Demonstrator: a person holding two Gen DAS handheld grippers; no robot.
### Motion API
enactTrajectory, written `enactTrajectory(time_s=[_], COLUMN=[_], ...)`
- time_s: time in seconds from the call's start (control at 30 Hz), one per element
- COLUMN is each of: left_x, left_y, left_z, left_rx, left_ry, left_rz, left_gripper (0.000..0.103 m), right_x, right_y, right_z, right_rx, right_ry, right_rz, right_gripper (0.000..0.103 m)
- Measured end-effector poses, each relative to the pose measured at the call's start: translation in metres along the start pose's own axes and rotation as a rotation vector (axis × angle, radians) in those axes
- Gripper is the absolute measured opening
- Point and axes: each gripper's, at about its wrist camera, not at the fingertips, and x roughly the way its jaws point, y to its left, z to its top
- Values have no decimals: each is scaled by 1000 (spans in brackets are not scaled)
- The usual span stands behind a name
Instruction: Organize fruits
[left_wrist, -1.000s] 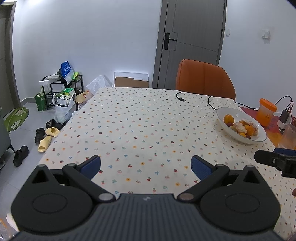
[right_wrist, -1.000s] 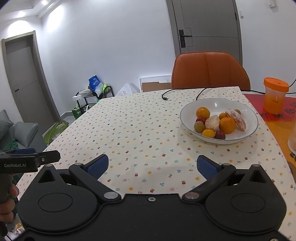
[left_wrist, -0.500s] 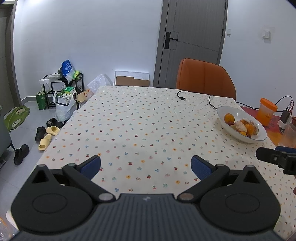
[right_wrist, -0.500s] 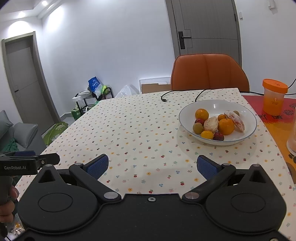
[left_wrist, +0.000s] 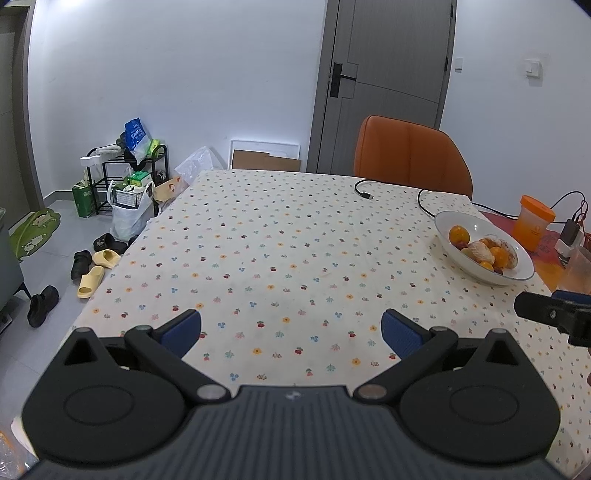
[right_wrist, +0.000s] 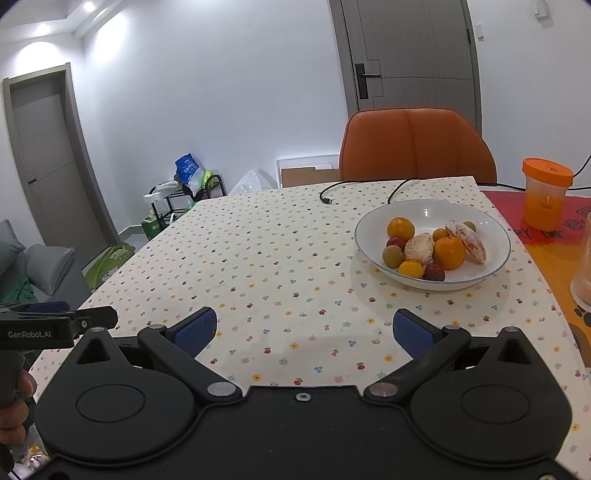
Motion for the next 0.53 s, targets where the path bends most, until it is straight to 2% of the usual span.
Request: enactTrajectory(time_s=[0.53], left_x=[-1], left_y=[-1], left_z=[-2], left_rx=[4], left_ry=[-13], left_rz=[3], left_gripper=[103], right_x=[1], right_y=[2], right_z=[-2], right_rx=[-6], right_ry=[4], right_rz=[-1], right_gripper=[103])
